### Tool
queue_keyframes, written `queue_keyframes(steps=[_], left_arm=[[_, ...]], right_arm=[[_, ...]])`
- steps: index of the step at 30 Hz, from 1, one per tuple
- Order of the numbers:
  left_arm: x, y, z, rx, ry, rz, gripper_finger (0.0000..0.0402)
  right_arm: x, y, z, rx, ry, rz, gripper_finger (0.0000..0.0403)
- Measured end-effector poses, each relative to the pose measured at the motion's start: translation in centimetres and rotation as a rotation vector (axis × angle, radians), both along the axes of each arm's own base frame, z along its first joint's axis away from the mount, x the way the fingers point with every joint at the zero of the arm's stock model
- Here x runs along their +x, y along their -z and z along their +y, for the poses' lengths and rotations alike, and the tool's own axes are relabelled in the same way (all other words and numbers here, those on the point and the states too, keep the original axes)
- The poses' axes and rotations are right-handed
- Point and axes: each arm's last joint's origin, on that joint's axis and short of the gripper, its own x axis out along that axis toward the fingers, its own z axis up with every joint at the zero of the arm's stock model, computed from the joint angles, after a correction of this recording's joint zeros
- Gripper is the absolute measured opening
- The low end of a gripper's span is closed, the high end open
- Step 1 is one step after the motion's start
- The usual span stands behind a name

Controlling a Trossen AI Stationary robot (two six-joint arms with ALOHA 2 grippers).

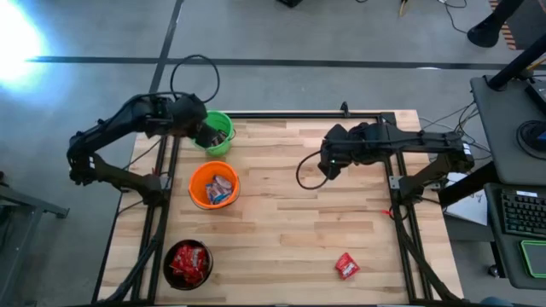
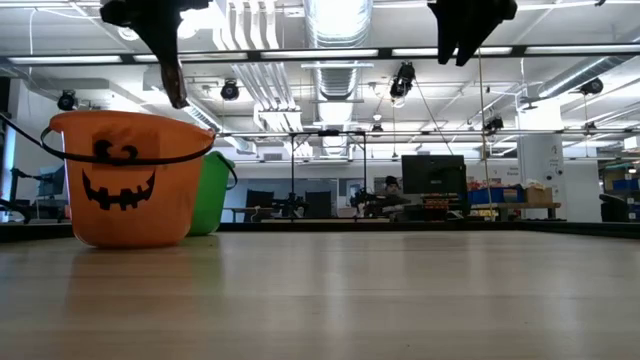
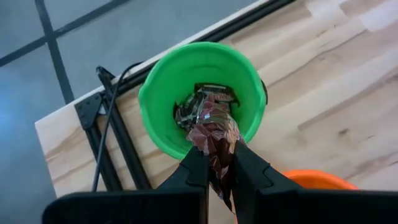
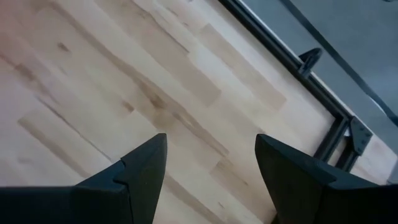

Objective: Organize candy in baskets
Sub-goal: Put the brown chocolate into the green bucket, then put the red candy into the black bucket

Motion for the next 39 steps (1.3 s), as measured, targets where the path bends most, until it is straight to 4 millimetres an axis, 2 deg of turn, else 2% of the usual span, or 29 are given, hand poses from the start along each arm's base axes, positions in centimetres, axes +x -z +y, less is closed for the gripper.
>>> queue_keyframes(steps=[13, 20, 23, 33, 39], left_arm=[[1.7, 1.4, 3.4, -0.004, 0.046, 0.117, 0.0008], [1.6, 1.8, 4.8, -0.006, 0.042, 0.158, 0.0012], [1.5, 1.7, 5.2, 0.006, 0.051, 0.151, 0.0029], [1.9, 1.4, 5.8, 0.010, 0.121, 0.083, 0.0125], [1.8, 1.5, 5.6, -0.039, 0.146, 0.076, 0.0147]], right_arm=[[-0.2, 0.0, -2.1, -0.008, 0.043, 0.021, 0.0237], [-0.3, 0.0, -2.4, 0.004, 0.039, 0.026, 0.0237], [-0.3, 0.1, -2.4, 0.045, 0.033, 0.030, 0.0237], [-0.3, 0.6, -2.3, 0.101, 0.023, 0.041, 0.0237], [-0.2, 0.6, -2.1, 0.183, 0.011, 0.032, 0.0237]])
